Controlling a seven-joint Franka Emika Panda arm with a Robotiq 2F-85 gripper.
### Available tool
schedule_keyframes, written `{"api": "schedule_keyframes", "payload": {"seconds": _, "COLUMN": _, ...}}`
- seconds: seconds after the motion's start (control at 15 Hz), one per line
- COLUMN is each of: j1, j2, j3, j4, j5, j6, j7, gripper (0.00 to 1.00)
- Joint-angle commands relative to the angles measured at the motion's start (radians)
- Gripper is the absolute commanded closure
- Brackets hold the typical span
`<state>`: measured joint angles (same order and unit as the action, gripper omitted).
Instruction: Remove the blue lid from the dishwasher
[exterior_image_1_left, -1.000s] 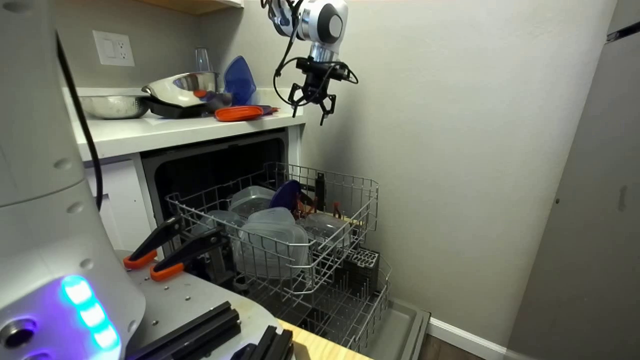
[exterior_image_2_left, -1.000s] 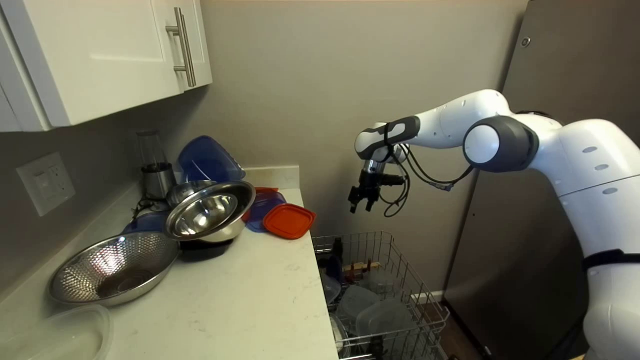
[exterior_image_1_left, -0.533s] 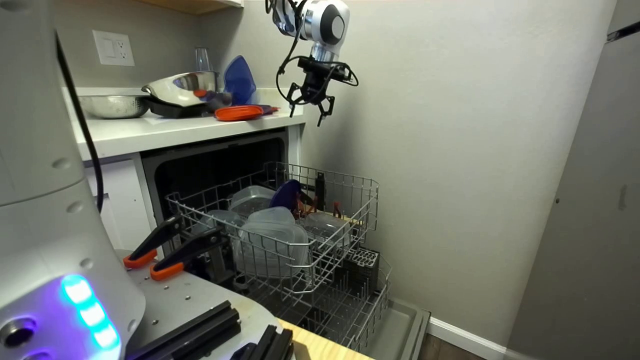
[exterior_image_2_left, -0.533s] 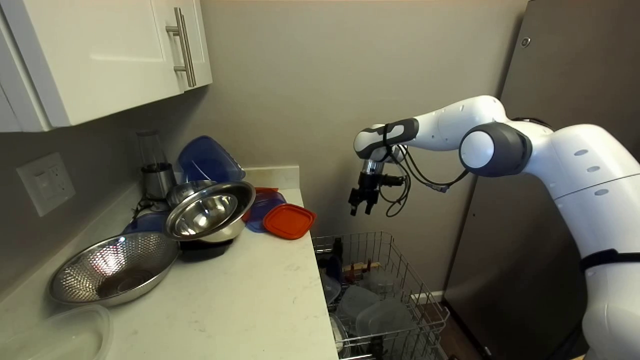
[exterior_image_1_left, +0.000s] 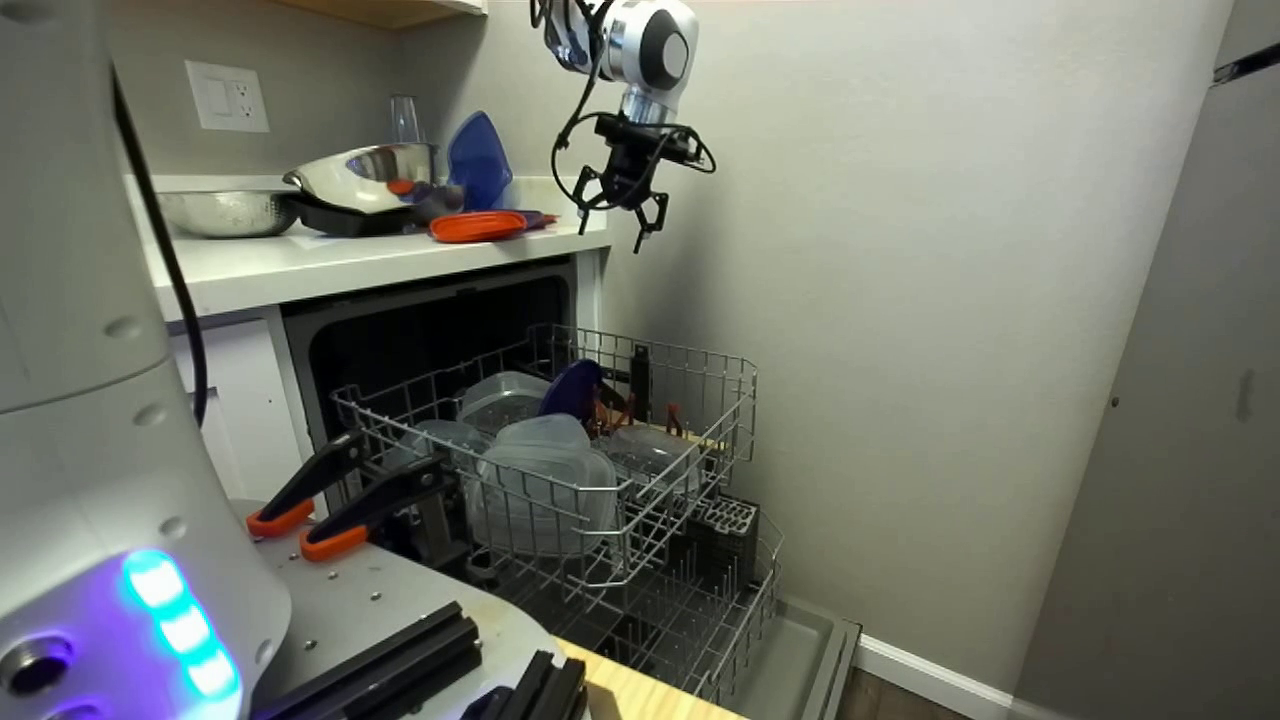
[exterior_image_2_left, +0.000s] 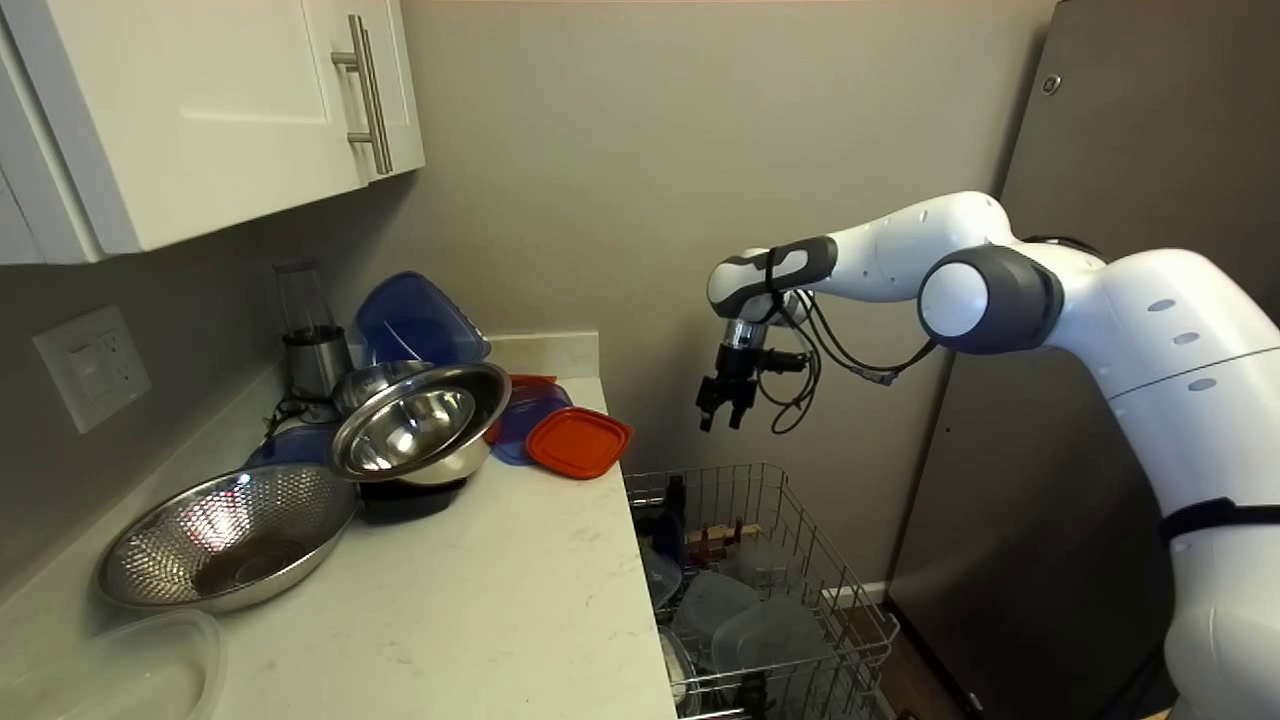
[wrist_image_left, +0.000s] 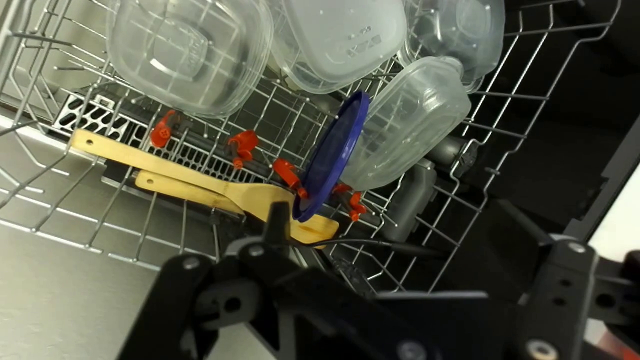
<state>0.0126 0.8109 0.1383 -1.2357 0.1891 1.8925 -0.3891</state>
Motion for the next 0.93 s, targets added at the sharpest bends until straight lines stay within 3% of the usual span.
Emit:
{"api": "schedule_keyframes", "payload": {"seconds": 0.0, "j1": 0.004, "j2": 0.082, "j3": 0.017, "j4": 0.095, "j5": -0.005, "j6": -0.03, "j7": 0.016, "gripper": 0.0}}
{"api": "schedule_keyframes", "payload": {"seconds": 0.53, "j1": 0.012, "j2": 0.322, "j3": 0.061, "j4": 0.339, "j5": 0.038, "j6": -0.026, "j7": 0.064, "gripper": 0.0}}
{"api": "schedule_keyframes", "payload": {"seconds": 0.87, "j1": 0.051, "j2": 0.475, "j3": 0.095, "j4": 0.477, "j5": 0.063, "j6": -0.086, "j7": 0.149, "gripper": 0.0}}
